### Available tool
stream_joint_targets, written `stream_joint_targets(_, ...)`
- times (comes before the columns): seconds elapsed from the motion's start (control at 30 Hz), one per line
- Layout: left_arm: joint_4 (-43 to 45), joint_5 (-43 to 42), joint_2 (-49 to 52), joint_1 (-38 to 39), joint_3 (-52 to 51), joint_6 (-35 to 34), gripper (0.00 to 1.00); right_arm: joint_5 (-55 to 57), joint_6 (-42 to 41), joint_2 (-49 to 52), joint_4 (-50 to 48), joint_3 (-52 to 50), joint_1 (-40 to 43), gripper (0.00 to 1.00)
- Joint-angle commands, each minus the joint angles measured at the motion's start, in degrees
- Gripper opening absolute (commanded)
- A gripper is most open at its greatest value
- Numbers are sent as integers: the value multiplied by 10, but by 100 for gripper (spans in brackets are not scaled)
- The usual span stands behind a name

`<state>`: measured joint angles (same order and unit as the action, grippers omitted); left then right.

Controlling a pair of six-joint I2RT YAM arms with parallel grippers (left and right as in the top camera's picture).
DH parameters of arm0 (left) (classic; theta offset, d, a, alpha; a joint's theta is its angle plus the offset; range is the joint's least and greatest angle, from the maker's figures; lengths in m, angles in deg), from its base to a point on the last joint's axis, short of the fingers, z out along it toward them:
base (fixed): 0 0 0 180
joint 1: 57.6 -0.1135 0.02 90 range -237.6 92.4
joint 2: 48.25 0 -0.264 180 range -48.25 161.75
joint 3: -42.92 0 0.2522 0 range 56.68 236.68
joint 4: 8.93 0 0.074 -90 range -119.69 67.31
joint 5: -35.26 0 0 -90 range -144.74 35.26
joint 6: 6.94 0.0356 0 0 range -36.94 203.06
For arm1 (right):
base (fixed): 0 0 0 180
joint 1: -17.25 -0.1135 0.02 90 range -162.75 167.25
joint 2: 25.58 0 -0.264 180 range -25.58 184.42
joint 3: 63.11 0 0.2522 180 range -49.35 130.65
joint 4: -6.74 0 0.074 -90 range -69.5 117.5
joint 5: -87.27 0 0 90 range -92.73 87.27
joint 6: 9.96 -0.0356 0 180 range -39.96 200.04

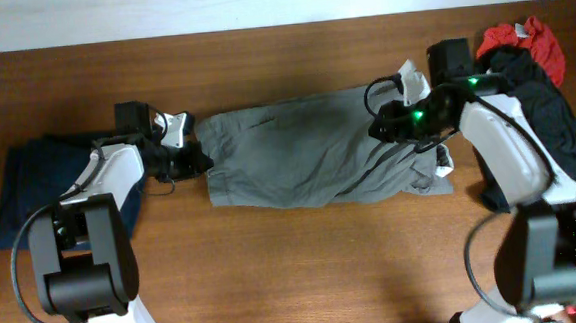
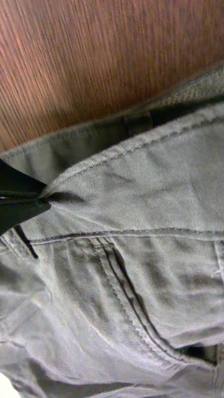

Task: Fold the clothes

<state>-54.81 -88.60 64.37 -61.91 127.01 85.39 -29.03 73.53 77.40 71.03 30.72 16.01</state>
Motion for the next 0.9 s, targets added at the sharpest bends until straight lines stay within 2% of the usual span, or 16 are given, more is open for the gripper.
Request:
stream_joint_targets(0.0,0,11,-9,-14,8,-2,44,30,-26,52,-6,-12,-4,47)
stream_joint_targets(0.03,-1,11,-10,-17,10,-2,62,30,-25,64,-10,-12,-4,47)
stream_joint_targets(0.2,-22,-16,-16,-35,41,-2,63,30,-26,114,-40,-12,-4,46)
stream_joint_targets(0.23,-32,-34,-19,-38,53,-1,56,30,-26,121,-44,-12,-4,46)
stream_joint_targets(0.3,-50,-73,-25,-41,76,-1,31,30,-26,129,-49,-12,-4,46)
stream_joint_targets(0.37,-67,-110,-31,-36,91,-1,14,30,-26,134,-52,-12,-4,46)
stream_joint_targets(0.47,-70,-124,-37,-12,93,3,1,30,-26,136,-51,-12,-4,46)
stream_joint_targets(0.57,-69,-93,-32,31,93,50,0,30,-26,136,-53,-12,-4,46)
stream_joint_targets(0.7,-63,21,-10,91,93,53,0,30,-26,136,-54,-12,-4,46)
stream_joint_targets(0.87,-70,80,43,122,93,50,0,30,-26,136,-54,-12,-4,46)
